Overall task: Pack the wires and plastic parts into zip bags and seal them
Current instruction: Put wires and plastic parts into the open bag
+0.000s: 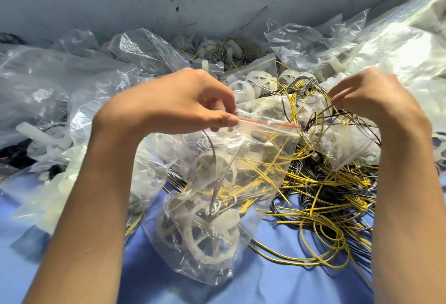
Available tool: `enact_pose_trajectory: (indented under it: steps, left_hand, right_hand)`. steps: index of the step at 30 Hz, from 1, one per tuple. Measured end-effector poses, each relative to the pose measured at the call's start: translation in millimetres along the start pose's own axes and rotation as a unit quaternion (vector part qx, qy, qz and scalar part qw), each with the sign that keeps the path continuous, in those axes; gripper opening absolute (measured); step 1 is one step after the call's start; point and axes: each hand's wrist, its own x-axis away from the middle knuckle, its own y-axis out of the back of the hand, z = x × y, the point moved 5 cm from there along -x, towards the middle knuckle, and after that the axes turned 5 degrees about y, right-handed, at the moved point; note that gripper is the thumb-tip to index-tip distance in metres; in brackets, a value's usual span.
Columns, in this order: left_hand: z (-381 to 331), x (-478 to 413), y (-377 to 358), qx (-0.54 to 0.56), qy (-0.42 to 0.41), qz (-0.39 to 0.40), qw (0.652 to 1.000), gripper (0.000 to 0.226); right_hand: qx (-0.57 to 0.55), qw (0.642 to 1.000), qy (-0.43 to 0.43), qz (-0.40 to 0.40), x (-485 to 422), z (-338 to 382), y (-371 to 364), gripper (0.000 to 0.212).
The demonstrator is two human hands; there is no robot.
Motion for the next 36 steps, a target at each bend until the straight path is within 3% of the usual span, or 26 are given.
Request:
enact_pose_trajectory:
  steps: [4, 10, 13, 17, 21, 24, 29, 31, 36]
  left_hand:
    - [-2.5, -1.3, -3.3, 0.017, 0.001, 0.007, 1.0, 0.018]
    - [-11.0, -1.9, -6.1, 0.019, -0.001, -0.005, 1.0, 0.03]
    - [-13.8, -8.2, -6.9, -0.001, 0.01, -0.051, 0.999, 0.035]
    - [-18.5, -14.9, -6.3, 0.007, 0.018, -0.129, 0.991, 0.033]
    - [-15.6, -17.8, -3.2, 0.043, 0.028, -0.187, 0.981, 0.03]
    - [-12.8, -17.2, -2.0, 0.067, 0.025, -0.187, 0.98, 0.029]
    - [-15.0, -14.4, -1.9, 0.088, 0.009, -0.178, 0.98, 0.005]
    - [-14.8, -14.8, -1.1, 0.09, 0.008, -0.19, 0.978, 0.007]
    - [-7.3, -14.6, 3.9, 0.093, 0.035, -0.258, 0.961, 0.007]
  right_hand:
    - [-0.066, 0.986, 0.071, -0.136, 2.0, 12.8, 19.2, 0.034]
    - [-0.119, 0.966, 0.149, -0.175, 10.3, 34.1, 30.6, 0.036]
    - [-0.189, 0.942, 0.207, -0.182, 17.0, 50.5, 36.6, 0.032]
    - [-0.328, 0.893, 0.281, -0.121, 28.0, 75.2, 31.4, 0.021]
    - [-0.42, 0.841, 0.339, -0.048, 37.8, 96.1, 22.0, 0.026]
    - [-0.456, 0.811, 0.367, -0.022, 40.3, 104.6, 18.1, 0.025]
    - [-0.492, 0.781, 0.385, 0.006, 42.8, 109.8, 17.3, 0.022]
    - [-0.478, 0.793, 0.378, 0.01, 43.9, 108.9, 18.4, 0.02]
    - [-0.241, 0.937, 0.251, -0.038, 34.5, 94.4, 16.5, 0.014]
